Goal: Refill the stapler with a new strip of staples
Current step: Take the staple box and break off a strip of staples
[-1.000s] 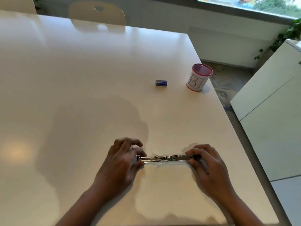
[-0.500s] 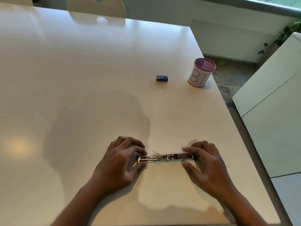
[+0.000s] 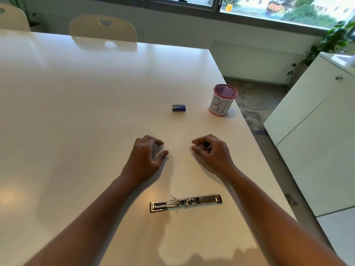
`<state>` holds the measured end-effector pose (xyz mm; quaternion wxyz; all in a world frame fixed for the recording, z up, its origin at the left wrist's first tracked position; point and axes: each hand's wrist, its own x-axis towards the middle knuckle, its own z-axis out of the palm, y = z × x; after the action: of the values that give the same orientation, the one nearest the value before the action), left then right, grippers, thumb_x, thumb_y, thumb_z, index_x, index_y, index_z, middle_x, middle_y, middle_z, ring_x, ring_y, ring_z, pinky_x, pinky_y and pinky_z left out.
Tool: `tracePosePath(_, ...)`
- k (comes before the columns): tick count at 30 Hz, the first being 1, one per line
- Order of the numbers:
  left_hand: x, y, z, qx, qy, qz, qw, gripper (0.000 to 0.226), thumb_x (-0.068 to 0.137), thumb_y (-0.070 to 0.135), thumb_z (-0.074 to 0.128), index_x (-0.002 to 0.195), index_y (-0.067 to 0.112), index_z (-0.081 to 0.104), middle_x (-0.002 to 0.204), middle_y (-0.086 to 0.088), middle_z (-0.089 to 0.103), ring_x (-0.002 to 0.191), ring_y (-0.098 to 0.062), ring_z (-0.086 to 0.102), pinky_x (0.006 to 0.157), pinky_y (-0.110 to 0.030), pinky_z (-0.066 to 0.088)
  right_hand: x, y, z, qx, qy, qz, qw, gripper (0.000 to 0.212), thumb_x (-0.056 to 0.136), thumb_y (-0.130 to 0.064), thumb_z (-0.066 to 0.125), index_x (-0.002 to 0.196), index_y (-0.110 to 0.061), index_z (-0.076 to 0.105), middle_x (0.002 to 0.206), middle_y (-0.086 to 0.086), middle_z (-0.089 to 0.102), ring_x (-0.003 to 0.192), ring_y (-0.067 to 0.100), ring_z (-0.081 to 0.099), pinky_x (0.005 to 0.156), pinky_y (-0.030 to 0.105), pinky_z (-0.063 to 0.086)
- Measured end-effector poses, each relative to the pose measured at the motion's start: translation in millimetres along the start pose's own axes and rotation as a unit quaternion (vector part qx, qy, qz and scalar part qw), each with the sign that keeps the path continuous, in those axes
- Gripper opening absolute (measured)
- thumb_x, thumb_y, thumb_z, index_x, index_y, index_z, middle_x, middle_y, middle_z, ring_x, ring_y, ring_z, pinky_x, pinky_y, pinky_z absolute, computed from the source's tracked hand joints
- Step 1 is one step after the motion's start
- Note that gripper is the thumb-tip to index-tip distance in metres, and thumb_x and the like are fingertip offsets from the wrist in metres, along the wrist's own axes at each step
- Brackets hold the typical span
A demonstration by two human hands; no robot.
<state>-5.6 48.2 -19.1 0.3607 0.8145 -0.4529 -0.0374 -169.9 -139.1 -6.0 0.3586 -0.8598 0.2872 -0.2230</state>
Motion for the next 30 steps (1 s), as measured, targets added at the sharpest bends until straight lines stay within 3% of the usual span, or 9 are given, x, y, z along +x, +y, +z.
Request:
tracePosePath(3,32.2,-1.3,8.2,0.011,0.008,-0.010,1.000,0.037,0.087,0.027,0.079,0.117,0.008,0.070,0.116,-0.010,0.067,0.111,-0.028,0.057,0.098,-0.036,0.048,41.4,0.5,15.5,-0.025,0.028,-0.003,0.999,0.021,0.089,-0.025,0.081,0.110,-0.019,0.077,0.096,-0.004,0.071,0.080,0.009,0.063,0.073,0.021,0.050)
tracePosePath(7,62.6,-5.0,14.2,0.023,0.011,-0.015,1.000,0.041,0.087,0.029,0.078,0.120,0.007,0.068,0.119,-0.010,0.065,0.116,-0.029,0.055,0.100,-0.035,0.046,83.7,4.6,29.4,-0.045,0.050,0.007,0.998,0.027,0.089,-0.027,0.079,0.115,-0.022,0.073,0.097,-0.005,0.069,0.083,0.011,0.064,0.078,0.030,0.056)
tracePosePath(11,84.6,-7.1,19.0,0.047,0.016,-0.013,0.999,0.046,0.088,0.033,0.075,0.125,0.009,0.064,0.123,-0.009,0.062,0.119,-0.028,0.052,0.104,-0.038,0.047,119.4,7.8,39.4,-0.107,0.052,0.012,0.993,0.043,0.091,-0.042,0.075,0.130,-0.028,0.066,0.117,-0.007,0.068,0.092,0.006,0.064,0.081,0.032,0.059)
tracePosePath(17,87.5,-11.3,27.0,0.052,0.040,0.004,0.998,0.046,0.087,0.037,0.071,0.126,0.013,0.061,0.121,-0.002,0.059,0.118,-0.020,0.051,0.102,-0.032,0.048,159.0,7.5,50.3,-0.181,0.060,0.007,0.982,0.061,0.096,-0.048,0.067,0.150,-0.028,0.049,0.137,-0.001,0.060,0.114,0.021,0.065,0.083,0.033,0.054)
tracePosePath(21,87.9,-13.0,27.9,0.044,0.049,0.005,0.998,0.045,0.087,0.036,0.070,0.126,0.015,0.061,0.121,0.001,0.059,0.117,-0.017,0.050,0.099,-0.025,0.045,166.5,11.9,55.0,-0.191,0.059,-0.006,0.980,0.042,0.099,-0.046,0.062,0.138,-0.029,0.062,0.133,-0.001,0.059,0.108,0.023,0.066,0.078,0.032,0.051)
tracePosePath(25,86.9,-13.3,27.4,0.018,0.062,0.004,0.998,0.040,0.089,0.032,0.069,0.126,0.017,0.061,0.120,0.003,0.061,0.116,-0.015,0.052,0.097,-0.022,0.043,156.8,15.3,54.9,-0.124,0.058,-0.022,0.990,0.028,0.096,-0.039,0.069,0.122,-0.028,0.068,0.123,-0.005,0.059,0.096,0.014,0.066,0.078,0.034,0.055)
tracePosePath(27,87.6,-13.1,24.4,-0.013,0.070,0.002,0.997,0.037,0.091,0.027,0.071,0.125,0.015,0.063,0.120,0.000,0.065,0.115,-0.017,0.056,0.097,-0.024,0.045,144.6,14.9,52.7,-0.073,0.060,-0.044,0.995,0.024,0.095,-0.033,0.073,0.118,-0.029,0.068,0.116,-0.010,0.059,0.085,0.006,0.065,0.076,0.033,0.057)
tracePosePath(30,85.9,-13.2,13.8,-0.091,0.088,-0.005,0.992,0.032,0.093,0.016,0.072,0.124,0.011,0.066,0.118,-0.003,0.071,0.110,-0.017,0.065,0.099,-0.032,0.053,116.8,10.8,48.4,-0.009,0.051,-0.066,0.996,0.026,0.092,-0.026,0.076,0.117,-0.030,0.068,0.108,-0.016,0.062,0.085,0.002,0.064,0.073,0.026,0.056)
